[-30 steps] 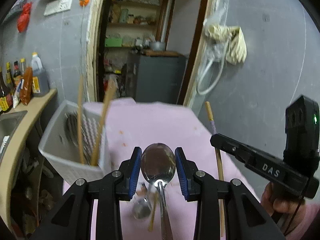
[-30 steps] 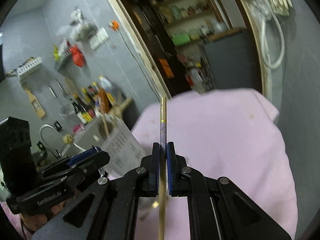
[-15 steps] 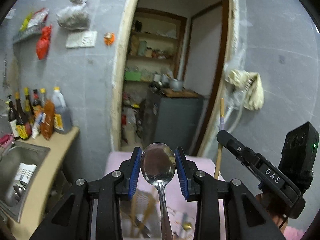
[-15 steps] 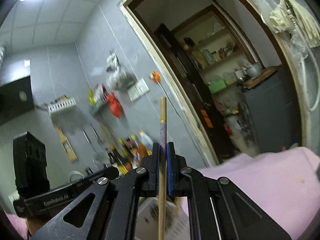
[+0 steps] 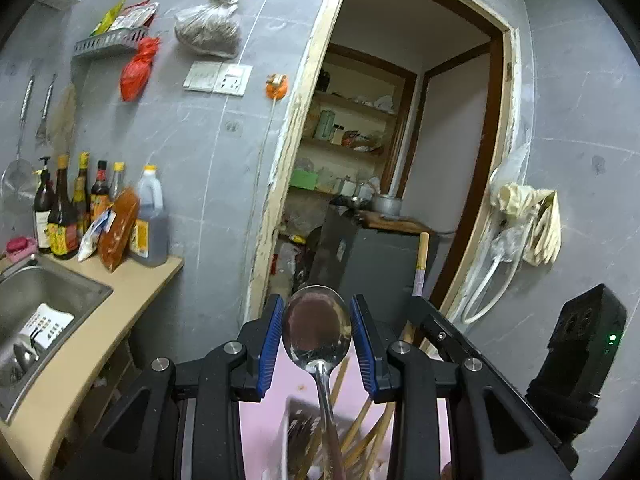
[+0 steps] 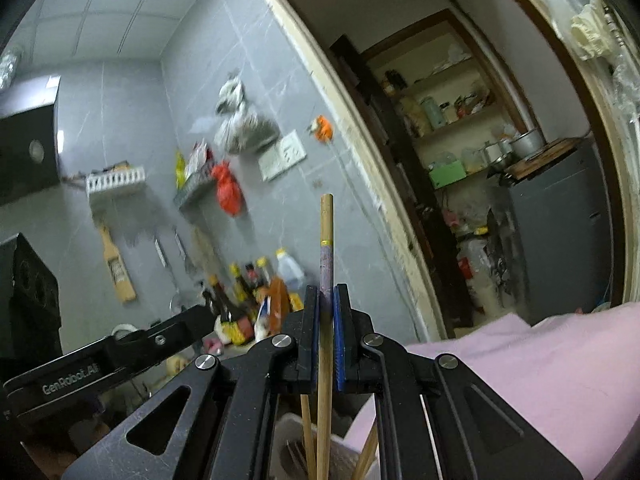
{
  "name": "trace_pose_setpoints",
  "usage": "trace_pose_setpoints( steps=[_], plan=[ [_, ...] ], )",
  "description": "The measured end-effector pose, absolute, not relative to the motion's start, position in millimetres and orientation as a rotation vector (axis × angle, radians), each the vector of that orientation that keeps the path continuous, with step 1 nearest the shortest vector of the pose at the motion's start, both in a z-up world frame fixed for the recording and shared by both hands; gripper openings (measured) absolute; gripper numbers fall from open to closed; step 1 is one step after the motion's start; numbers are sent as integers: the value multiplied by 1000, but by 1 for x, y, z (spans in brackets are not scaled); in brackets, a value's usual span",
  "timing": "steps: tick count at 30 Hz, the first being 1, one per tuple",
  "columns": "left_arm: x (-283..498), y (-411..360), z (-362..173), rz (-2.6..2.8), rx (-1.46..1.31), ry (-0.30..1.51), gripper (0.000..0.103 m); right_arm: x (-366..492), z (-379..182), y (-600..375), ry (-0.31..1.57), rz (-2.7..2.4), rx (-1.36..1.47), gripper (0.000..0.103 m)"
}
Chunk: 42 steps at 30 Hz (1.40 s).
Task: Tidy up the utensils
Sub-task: 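Carry spoon and chopstick over the white caddy and open both tools, then move both tools back to the remaining spoons on the tablecloth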
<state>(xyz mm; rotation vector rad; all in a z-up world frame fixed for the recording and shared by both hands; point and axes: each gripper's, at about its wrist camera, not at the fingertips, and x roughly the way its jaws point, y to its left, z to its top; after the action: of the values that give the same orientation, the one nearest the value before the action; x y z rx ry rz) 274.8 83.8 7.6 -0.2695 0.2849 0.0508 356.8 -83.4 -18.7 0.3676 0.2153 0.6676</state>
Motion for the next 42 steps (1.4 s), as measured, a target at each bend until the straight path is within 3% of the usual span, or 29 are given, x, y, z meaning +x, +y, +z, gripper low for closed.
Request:
trace_pose_setpoints(
  steps=[19,21,23,27,28,29,31,33,35,38,42],
  plan=[
    [260,88,-33,26,-304,414,33,323,-56,-92,342,696,229,8],
    [258,90,-35,18,-315,429,34,321,-56,-95,357,692,228,15],
    [255,92,-36,19,-328,438,37,317,-54,-102,359,684,240,29],
    [245,94,-32,31,-348,433,50,303,-45,-125,355,620,271,30],
    [240,93,-29,36,-351,423,52,300,-43,-131,356,596,272,36],
    [237,91,-27,39,-347,417,56,295,-39,-139,354,564,272,51],
    [231,86,-23,52,-328,409,65,284,-33,-155,344,492,260,70],
    [226,81,-19,71,-311,400,83,276,-27,-167,339,450,248,75],
    [218,74,-16,82,-293,379,91,268,-21,-178,338,405,225,88],
    [207,59,-15,114,-252,355,103,253,-13,-193,313,350,195,99],
    [196,43,-18,133,-207,339,103,237,-6,-206,302,308,144,102]
  ],
)
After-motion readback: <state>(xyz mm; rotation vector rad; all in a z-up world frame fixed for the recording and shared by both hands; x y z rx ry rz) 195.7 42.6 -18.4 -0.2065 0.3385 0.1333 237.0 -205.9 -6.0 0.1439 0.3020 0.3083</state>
